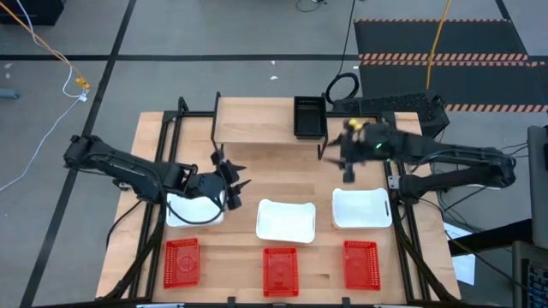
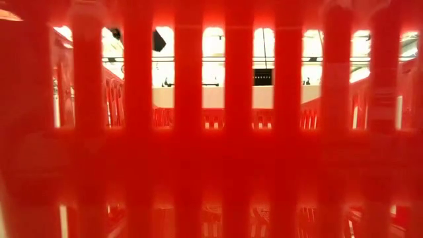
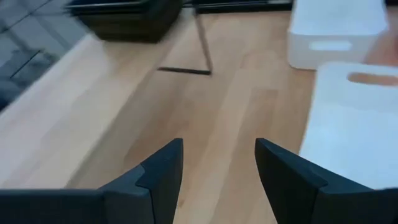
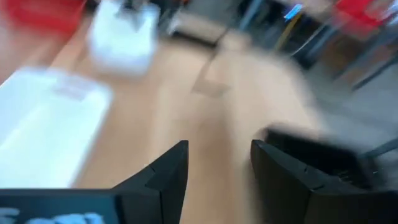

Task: Stack baskets on shelf by color
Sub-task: Put the right white bin on the shelf

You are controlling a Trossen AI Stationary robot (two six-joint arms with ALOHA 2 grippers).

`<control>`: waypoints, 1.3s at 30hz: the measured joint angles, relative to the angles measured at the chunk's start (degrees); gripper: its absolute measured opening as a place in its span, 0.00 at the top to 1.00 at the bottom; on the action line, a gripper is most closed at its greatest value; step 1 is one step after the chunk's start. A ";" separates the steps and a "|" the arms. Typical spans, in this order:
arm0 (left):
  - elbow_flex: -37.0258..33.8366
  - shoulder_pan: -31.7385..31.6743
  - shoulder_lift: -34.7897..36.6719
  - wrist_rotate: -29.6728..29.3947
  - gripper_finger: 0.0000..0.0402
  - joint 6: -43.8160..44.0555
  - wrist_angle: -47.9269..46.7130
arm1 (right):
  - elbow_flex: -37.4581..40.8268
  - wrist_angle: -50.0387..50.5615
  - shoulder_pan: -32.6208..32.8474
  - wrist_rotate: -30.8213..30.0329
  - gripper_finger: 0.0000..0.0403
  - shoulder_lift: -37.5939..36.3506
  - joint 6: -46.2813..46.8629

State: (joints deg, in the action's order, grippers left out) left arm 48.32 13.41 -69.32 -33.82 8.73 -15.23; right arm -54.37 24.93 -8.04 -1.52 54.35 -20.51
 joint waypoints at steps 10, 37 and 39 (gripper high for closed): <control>-7.48 -0.70 -0.01 1.65 0.50 -3.85 12.15 | 0.02 10.85 22.47 -2.29 0.59 9.93 26.20; -7.41 -14.95 0.00 14.93 0.50 -25.57 26.08 | 0.02 37.31 37.87 7.24 0.59 12.29 75.09; -7.41 -15.50 0.00 14.96 0.50 -25.17 25.68 | 0.00 35.47 38.46 4.25 0.60 12.98 73.12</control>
State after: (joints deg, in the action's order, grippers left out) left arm 40.91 -2.09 -69.32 -18.86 -16.44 10.45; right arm -54.37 60.40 30.42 2.73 67.33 52.61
